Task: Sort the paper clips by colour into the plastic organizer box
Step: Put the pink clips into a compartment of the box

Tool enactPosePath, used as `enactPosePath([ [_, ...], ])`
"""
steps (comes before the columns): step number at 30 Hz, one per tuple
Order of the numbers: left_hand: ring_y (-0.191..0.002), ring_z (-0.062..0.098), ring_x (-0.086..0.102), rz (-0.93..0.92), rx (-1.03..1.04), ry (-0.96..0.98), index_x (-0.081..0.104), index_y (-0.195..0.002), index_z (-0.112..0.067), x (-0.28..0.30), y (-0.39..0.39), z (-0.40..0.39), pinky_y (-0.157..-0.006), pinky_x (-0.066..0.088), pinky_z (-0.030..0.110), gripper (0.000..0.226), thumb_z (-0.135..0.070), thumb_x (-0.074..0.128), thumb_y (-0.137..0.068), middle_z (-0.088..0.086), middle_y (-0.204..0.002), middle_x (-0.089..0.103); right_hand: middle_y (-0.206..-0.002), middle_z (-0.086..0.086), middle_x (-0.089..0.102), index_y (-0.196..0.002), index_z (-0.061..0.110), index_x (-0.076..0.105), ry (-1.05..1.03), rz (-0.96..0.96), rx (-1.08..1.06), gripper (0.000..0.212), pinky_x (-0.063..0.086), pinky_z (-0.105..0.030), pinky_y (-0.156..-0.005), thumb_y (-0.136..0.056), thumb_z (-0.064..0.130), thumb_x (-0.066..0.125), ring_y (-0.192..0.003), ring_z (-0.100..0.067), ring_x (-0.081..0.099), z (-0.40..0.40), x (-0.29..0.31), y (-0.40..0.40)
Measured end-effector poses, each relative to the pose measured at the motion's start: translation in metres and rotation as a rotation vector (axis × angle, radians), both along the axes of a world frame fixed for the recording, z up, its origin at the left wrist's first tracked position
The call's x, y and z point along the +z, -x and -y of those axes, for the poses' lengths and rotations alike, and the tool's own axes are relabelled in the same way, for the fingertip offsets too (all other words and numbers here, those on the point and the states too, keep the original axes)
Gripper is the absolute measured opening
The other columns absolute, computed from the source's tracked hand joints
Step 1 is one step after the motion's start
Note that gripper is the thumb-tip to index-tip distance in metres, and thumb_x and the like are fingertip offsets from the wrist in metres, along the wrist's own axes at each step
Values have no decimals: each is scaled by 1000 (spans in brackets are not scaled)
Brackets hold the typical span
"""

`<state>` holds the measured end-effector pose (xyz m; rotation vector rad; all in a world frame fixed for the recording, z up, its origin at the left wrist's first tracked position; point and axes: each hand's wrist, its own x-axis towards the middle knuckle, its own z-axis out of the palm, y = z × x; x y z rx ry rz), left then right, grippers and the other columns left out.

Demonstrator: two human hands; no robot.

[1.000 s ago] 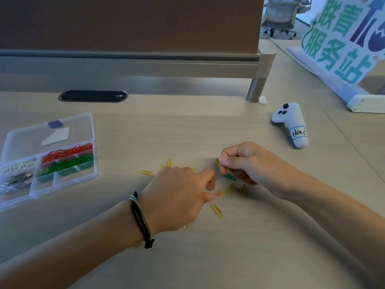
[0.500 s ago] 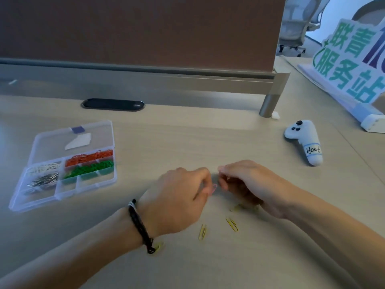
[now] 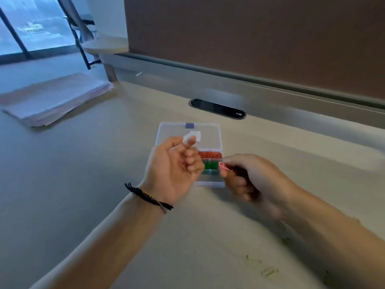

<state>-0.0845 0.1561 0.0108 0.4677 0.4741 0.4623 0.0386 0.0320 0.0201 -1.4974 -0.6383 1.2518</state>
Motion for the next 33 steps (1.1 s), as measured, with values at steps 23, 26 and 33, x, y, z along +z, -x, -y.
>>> enactPosePath([
  [23,-91,32,67,91,413,63,61,-95,-5,-9,39,-77,-88,54,38,32,-32,44,-97,11,-78,60,-67,3,62,-71,17,63,69,1337,456,23,53,-41,-68,-90,30,59,-71,-22,59,-125,11,33],
  [26,-81,30,65,55,478,127,59,-89,-4,-9,42,-85,-70,57,30,28,-25,41,-96,11,-77,58,-68,5,60,-68,18,61,182,1489,610,32,49,-34,-65,-87,42,70,-74,-20,58,-132,14,24],
  [33,-109,42,64,70,191,175,60,-121,5,1,39,-63,-105,43,51,45,-19,27,-101,27,-114,68,-44,5,36,-56,13,46,-252,376,-13,47,30,-24,-47,-100,27,50,-39,-8,34,-139,27,39],
])
